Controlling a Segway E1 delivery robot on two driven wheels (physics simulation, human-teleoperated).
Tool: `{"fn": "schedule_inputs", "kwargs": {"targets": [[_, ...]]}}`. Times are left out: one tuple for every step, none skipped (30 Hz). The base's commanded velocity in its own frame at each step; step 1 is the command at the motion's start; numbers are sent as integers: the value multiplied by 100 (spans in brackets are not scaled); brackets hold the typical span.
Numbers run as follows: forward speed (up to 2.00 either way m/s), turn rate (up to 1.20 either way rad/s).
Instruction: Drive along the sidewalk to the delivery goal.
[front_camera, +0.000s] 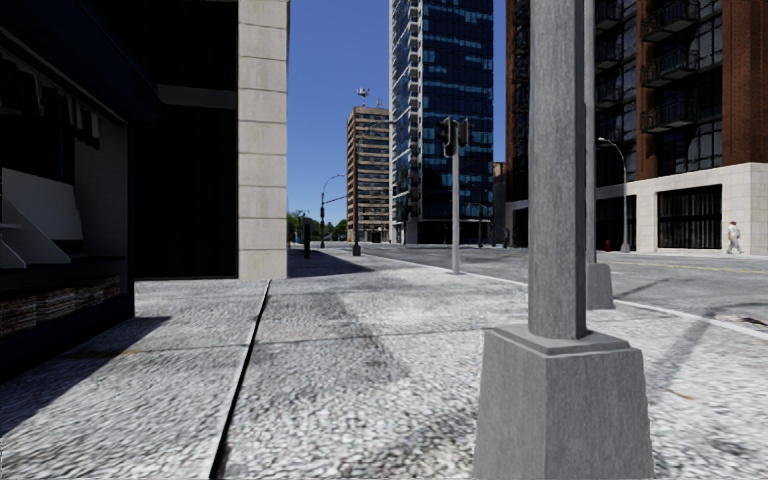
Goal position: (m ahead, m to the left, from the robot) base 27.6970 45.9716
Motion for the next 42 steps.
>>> {"fn": "schedule_inputs", "kwargs": {"targets": [[131, 28], [131, 49], [131, 49], [131, 65], [131, 73], [131, 76], [131, 77], [131, 77], [131, 77], [131, 77], [131, 76], [131, 73], [131, 73], [131, 73], [131, 62], [131, 16], [131, 3], [131, 1], [131, 1], [131, 0], [131, 0], [131, 0], [131, 0], [131, 0], [131, 0], [131, 0], [131, 0], [131, 0], [132, 0], [132, 0], [132, 0], [132, 0], [132, 0], [132, 0], [132, 0], [132, 0], [132, 0], [132, 0], [133, 0], [133, 0], [133, 0], [133, 0]]}}
